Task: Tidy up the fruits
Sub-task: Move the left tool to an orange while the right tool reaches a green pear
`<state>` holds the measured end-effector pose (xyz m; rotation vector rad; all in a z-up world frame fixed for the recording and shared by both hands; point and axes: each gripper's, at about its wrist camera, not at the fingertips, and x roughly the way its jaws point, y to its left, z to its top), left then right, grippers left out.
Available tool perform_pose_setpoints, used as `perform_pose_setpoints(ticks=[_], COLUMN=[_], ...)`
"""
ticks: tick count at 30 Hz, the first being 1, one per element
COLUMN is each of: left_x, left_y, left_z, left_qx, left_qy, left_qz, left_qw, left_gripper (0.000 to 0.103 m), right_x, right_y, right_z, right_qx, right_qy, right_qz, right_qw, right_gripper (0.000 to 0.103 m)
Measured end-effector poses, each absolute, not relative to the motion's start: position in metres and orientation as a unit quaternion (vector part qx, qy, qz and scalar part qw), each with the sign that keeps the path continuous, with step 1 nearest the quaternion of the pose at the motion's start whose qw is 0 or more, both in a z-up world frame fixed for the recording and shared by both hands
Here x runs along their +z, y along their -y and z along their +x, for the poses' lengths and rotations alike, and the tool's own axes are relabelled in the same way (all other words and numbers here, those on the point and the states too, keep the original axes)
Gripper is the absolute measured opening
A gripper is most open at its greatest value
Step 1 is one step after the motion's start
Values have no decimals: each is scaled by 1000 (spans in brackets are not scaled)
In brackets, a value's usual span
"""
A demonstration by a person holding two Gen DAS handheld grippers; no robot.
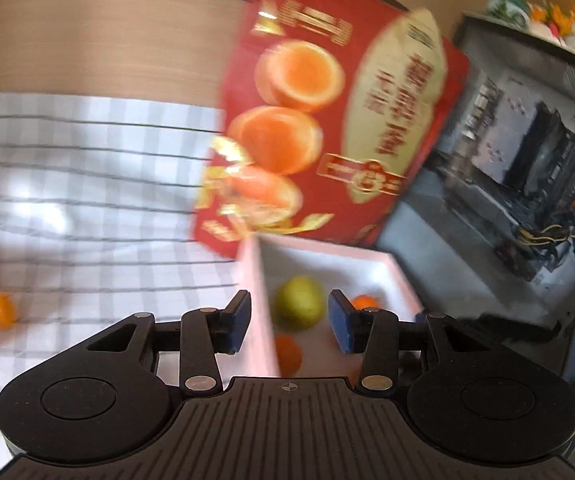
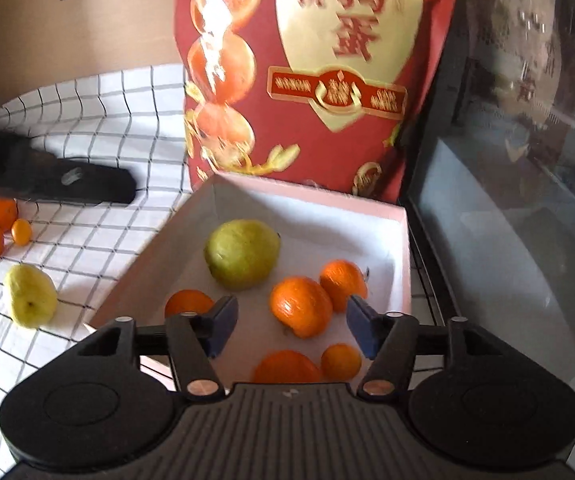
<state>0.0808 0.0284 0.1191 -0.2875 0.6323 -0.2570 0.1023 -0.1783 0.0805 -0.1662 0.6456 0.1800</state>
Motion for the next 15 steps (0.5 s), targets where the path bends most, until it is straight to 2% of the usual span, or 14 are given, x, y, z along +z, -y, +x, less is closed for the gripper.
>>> perform_pose_setpoints(ticks=[7,15], left_x=[87,53], left_y=[-129,-226], left_z=[25,-6], left_qx=[12,152], left_qy=[-334,-361], left_qz=[-177,-225], left_qw=[926,892], left_gripper=[47,47], right_x=[93,75], right_y=[124,55], right_z=[74,46], right_qx=[154,189], right_qy=[-300,-308], right_qz=[-80,-110], right_qw=[938,926], right_gripper=[68,69])
